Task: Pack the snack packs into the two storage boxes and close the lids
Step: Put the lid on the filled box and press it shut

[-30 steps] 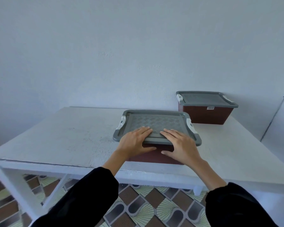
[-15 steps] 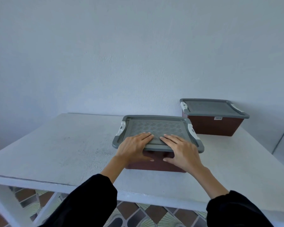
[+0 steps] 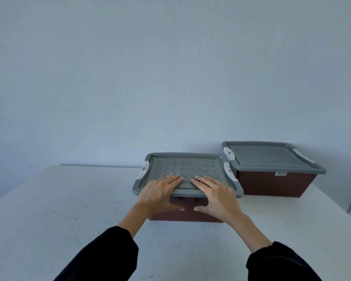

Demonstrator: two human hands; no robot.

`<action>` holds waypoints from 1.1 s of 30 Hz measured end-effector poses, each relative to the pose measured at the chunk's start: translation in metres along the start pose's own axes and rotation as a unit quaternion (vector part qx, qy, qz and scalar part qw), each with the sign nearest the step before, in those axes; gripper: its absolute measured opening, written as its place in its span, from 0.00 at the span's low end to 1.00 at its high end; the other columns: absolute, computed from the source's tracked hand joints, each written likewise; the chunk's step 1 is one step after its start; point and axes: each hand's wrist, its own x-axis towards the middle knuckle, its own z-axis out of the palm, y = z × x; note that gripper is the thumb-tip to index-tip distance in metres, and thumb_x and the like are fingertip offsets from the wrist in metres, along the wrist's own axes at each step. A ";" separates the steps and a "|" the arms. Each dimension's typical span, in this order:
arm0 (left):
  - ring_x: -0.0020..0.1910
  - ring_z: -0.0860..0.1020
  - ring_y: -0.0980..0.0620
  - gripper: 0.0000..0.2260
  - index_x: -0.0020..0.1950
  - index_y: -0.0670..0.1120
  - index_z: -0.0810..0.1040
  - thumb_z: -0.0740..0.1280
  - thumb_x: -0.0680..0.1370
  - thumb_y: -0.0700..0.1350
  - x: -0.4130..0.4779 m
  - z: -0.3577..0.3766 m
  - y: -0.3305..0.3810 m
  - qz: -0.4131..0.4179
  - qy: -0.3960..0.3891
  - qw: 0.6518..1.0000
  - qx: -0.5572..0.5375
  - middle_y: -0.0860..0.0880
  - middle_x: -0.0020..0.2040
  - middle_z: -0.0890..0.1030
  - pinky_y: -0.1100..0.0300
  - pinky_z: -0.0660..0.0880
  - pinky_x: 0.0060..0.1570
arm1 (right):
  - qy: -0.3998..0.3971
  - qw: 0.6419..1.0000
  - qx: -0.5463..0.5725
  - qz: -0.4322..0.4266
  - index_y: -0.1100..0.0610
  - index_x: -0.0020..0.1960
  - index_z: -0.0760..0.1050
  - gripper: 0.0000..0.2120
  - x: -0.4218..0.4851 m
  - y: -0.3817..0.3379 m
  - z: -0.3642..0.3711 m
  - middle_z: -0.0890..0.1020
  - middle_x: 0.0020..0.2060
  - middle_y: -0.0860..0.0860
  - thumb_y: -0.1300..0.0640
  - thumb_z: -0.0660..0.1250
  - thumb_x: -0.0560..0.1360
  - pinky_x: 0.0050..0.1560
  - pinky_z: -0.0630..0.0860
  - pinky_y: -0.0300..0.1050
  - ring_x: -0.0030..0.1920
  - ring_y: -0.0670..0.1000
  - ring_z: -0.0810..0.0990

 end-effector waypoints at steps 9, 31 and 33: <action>0.74 0.60 0.52 0.41 0.75 0.48 0.57 0.67 0.69 0.65 0.051 0.023 -0.044 -0.007 -0.051 0.999 -0.005 0.50 0.76 0.60 0.58 0.60 0.72 | -0.014 1.000 -0.005 0.015 0.44 0.61 0.75 0.43 0.058 0.027 0.027 0.80 0.56 0.39 0.33 0.76 0.48 0.40 0.79 0.37 0.54 0.43 0.81; 0.75 0.59 0.53 0.42 0.75 0.48 0.57 0.65 0.69 0.67 0.089 0.049 -0.079 0.002 -0.020 1.000 -0.014 0.51 0.76 0.59 0.59 0.60 0.71 | -0.039 0.998 0.025 0.039 0.40 0.73 0.56 0.40 0.100 0.048 0.045 0.61 0.72 0.36 0.36 0.69 0.65 0.67 0.65 0.43 0.73 0.42 0.59; 0.75 0.58 0.54 0.42 0.76 0.49 0.56 0.65 0.68 0.68 0.088 0.049 -0.078 -0.003 -0.020 1.000 -0.015 0.52 0.76 0.59 0.60 0.59 0.71 | -0.052 0.998 0.016 0.040 0.42 0.73 0.56 0.40 0.099 0.047 0.046 0.60 0.72 0.38 0.36 0.68 0.65 0.70 0.61 0.44 0.73 0.43 0.59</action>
